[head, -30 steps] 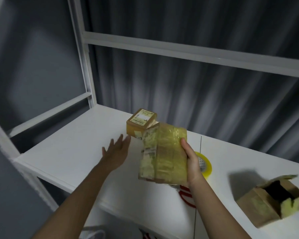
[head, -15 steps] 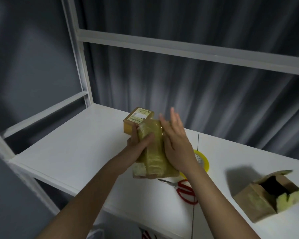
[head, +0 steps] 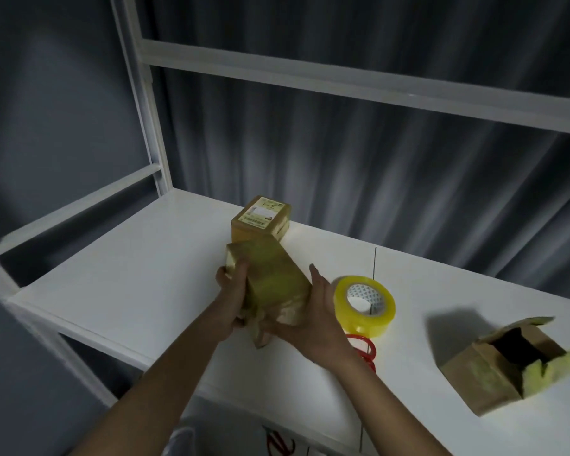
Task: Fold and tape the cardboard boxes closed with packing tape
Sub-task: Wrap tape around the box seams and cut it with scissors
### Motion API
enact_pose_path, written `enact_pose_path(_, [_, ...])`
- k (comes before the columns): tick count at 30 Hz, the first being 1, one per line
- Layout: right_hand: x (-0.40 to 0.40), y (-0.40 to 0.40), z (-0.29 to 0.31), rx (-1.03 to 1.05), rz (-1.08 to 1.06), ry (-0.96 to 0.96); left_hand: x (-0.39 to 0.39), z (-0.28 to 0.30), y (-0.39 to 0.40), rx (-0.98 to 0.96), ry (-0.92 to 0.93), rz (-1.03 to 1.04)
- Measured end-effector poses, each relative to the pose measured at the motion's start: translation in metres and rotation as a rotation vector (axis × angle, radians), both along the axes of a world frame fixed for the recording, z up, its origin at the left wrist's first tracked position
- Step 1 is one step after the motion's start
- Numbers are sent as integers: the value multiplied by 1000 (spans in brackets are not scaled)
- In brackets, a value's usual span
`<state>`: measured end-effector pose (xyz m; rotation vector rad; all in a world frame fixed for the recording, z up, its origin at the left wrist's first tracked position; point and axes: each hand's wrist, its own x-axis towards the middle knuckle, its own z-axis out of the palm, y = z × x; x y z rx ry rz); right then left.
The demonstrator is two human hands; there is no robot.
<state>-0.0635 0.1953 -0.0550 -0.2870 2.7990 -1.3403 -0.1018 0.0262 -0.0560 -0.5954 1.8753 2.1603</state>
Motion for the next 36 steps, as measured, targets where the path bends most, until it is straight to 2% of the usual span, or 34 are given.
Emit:
enact_pose_path(2, [-8, 1, -10, 79, -2, 84, 3, -8, -3, -60, -10, 60])
enact_pose_path(5, [-14, 1, -28, 180, 72, 125, 8, -17, -6, -385, 102, 42])
enact_pose_path(10, [-21, 12, -34, 42, 172, 53, 4, -28, -3, -403, 321, -19])
enact_pose_path(12, [-25, 37, -38, 41, 76, 127, -3, -28, -8, -520, 369, -57])
enact_pose_path(14, [-30, 70, -43, 260, -122, 163, -1, -25, -3, -845, 444, -22])
enact_pose_path(16, [-34, 95, -50, 626, -171, 26, 5, -19, 15, -1113, 765, 24])
enact_pose_path(18, [-39, 108, -58, 766, -105, -79, 10, -18, 49, -1150, 1029, -85])
enact_pose_path(19, [-41, 111, -58, 769, -77, -71, 12, -16, 70, -1153, 1051, -199])
enact_pose_path(21, [-44, 115, -57, 764, -57, -27, 8, -26, 105, -1097, 940, -354])
enact_pose_path(23, [-45, 117, -55, 732, -70, -16, -4, -41, 129, -1052, 700, -492])
enact_pose_path(26, [-44, 120, -55, 704, -72, -10, -21, -54, 144, -949, 578, -556])
enact_pose_path(32, [-45, 136, -51, 604, -108, 9, -32, -74, 145, -801, 556, -362])
enact_pose_path(36, [-44, 142, -28, 504, -96, 91, -31, -48, 143, -925, 665, -311])
